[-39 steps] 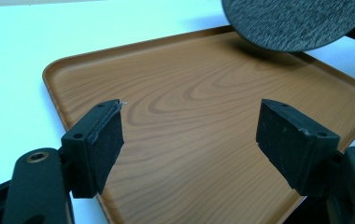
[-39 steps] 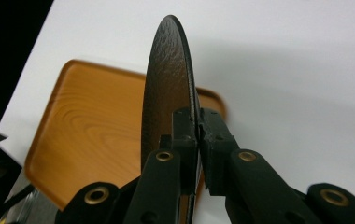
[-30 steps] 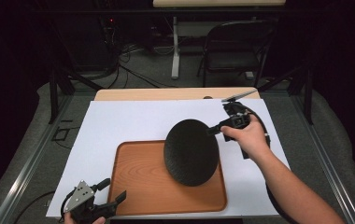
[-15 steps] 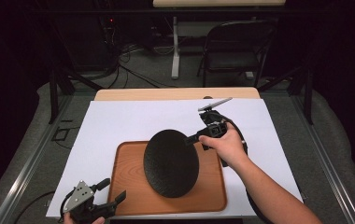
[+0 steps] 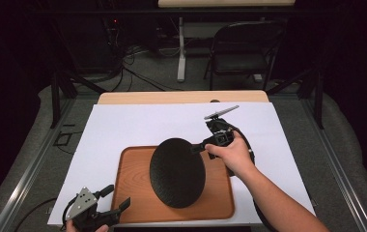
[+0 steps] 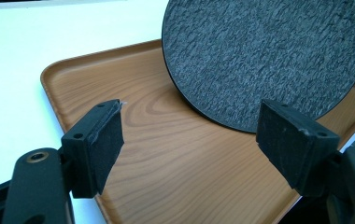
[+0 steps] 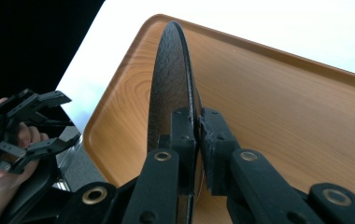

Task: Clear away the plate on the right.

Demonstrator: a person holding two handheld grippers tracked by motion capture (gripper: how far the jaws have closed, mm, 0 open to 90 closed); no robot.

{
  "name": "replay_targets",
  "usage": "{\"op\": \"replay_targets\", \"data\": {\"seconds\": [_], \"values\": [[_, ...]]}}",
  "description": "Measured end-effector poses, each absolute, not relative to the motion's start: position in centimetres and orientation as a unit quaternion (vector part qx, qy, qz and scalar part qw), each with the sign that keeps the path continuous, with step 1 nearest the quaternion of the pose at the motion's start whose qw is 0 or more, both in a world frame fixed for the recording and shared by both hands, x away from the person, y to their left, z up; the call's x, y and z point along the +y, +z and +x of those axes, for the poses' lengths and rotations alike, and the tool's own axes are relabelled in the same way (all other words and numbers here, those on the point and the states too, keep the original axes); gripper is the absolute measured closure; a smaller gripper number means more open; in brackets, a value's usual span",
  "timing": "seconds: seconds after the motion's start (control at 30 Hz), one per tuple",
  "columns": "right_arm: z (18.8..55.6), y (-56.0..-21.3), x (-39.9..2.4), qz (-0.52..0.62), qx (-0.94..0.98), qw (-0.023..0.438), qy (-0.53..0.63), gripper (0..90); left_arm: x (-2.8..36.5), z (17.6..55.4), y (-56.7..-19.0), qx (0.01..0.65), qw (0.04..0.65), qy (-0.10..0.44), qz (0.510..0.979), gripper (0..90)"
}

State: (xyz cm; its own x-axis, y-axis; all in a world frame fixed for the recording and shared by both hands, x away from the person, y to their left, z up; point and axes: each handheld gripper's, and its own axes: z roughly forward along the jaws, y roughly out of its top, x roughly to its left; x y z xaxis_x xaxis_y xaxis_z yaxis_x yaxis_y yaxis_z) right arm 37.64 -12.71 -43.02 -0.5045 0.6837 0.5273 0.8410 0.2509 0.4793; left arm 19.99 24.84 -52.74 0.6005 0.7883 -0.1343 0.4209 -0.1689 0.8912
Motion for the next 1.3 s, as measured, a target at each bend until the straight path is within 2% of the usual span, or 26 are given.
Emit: {"op": "replay_targets", "data": {"seconds": [0.7,1.3], "values": [[36.91,-43.32,-12.97,-0.482,-0.798,0.061,-0.357,87.2,24.73,20.06,-52.73,0.406,0.498,0.183,0.744,23.0],[36.83,-43.97,-13.62,-0.494,-0.795,0.059,-0.348,86.9,24.77,20.08,-52.74,0.407,0.497,0.184,0.744,23.0]]}}
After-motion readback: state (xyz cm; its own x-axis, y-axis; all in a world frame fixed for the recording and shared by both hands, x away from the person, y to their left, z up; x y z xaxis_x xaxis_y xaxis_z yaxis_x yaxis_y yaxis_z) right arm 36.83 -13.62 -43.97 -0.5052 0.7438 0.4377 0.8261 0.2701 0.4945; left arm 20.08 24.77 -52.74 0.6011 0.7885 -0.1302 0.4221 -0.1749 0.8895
